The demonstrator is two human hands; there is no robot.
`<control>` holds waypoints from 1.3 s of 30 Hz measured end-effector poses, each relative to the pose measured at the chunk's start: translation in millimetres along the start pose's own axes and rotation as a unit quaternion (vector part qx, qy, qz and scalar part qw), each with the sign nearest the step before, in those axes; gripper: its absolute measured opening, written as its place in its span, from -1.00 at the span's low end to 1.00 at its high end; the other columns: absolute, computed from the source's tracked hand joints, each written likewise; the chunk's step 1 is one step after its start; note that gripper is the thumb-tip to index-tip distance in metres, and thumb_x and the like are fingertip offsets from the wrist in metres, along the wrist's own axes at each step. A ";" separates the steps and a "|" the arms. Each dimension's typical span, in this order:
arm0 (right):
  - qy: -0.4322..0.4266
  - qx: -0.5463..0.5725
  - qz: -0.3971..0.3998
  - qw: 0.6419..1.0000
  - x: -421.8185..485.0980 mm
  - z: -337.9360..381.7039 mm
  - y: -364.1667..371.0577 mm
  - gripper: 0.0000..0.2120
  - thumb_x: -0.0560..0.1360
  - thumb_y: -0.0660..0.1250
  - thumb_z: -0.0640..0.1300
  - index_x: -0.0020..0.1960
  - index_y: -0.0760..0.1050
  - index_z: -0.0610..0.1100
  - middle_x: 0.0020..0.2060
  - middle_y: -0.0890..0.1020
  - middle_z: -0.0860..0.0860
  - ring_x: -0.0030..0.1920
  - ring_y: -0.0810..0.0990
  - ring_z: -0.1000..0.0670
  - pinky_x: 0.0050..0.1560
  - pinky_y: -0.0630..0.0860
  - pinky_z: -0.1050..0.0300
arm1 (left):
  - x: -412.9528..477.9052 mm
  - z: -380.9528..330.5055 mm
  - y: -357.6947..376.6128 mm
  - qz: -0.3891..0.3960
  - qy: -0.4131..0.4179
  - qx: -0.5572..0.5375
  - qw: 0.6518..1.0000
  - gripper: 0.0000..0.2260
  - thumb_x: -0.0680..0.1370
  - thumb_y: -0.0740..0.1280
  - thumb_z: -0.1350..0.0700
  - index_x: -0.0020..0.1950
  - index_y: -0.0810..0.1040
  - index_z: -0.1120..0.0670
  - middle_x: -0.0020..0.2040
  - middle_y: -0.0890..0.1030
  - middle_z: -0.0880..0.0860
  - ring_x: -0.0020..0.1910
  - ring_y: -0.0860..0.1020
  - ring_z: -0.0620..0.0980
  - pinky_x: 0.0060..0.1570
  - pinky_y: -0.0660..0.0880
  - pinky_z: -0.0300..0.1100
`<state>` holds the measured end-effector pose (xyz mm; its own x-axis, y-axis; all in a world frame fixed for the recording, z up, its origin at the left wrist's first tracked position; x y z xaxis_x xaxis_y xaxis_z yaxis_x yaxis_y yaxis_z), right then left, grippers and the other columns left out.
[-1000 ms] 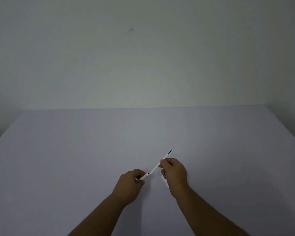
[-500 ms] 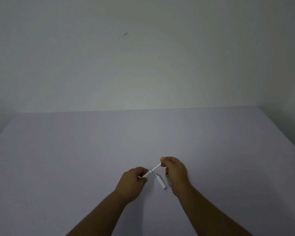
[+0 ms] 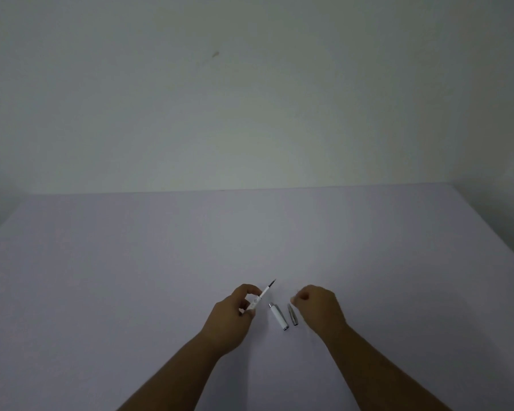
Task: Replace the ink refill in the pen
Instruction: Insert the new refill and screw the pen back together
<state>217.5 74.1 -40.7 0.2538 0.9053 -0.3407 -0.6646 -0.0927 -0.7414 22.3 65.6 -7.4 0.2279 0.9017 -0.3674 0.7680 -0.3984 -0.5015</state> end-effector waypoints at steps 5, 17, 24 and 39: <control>-0.018 -0.159 0.007 0.987 5.0 -5.2 19.1 -0.69 0.51 0.24 0.03 -0.03 0.61 -0.19 -0.06 0.67 -0.11 0.00 0.64 -0.09 -0.15 0.48 0.10 | -1.2 6.2 -0.6 0.002 -0.011 0.009 1.000 -0.68 0.57 0.21 0.15 -0.09 0.39 -0.34 -0.06 0.59 0.05 -0.24 0.49 -0.06 -0.28 0.45 -0.28; 0.022 0.039 -0.028 0.999 2.4 10.2 9.7 -0.71 0.49 0.26 -0.05 -0.37 0.44 -0.13 -0.44 0.50 -0.01 -0.35 0.48 -0.04 -0.33 0.37 0.16 | 2.4 14.2 -2.1 0.008 -0.008 0.022 1.000 -0.76 0.57 0.20 0.17 0.07 0.46 -0.20 -0.15 0.52 -0.06 -0.28 0.45 -0.13 -0.25 0.43 -0.29; 0.048 0.414 0.002 0.909 4.3 35.1 -4.8 -0.72 0.53 0.26 -0.14 -0.31 0.57 -0.20 -0.42 0.53 -0.05 -0.48 0.32 0.07 -0.46 0.27 0.22 | 3.0 5.3 -1.6 0.010 -0.002 0.042 0.999 -0.75 0.59 0.20 0.16 0.16 0.46 -0.16 -0.07 0.53 -0.03 -0.24 0.46 -0.13 -0.26 0.44 -0.31; 0.042 0.383 0.035 0.922 -17.0 46.4 8.7 -0.89 0.44 0.36 -0.13 -0.09 0.58 -0.17 -0.14 0.69 -0.16 -0.37 0.51 0.05 -0.30 0.48 0.16 | -0.5 -3.8 -8.5 -0.023 0.006 0.021 0.999 -0.77 0.58 0.24 0.13 0.18 0.45 -0.13 -0.07 0.57 -0.02 -0.24 0.51 -0.10 -0.33 0.45 -0.35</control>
<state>174.8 77.2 -14.5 0.2228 0.8699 -0.4400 -0.9749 0.1986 -0.1008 17.9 69.1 0.0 0.1999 0.9214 -0.3334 0.7517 -0.3625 -0.5509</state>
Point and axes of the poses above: each hand's wrist, its own x-axis towards the middle knuckle, its own y-axis out of the palm, z = x × y, the point moved 8 cm from there along x, towards the middle knuckle
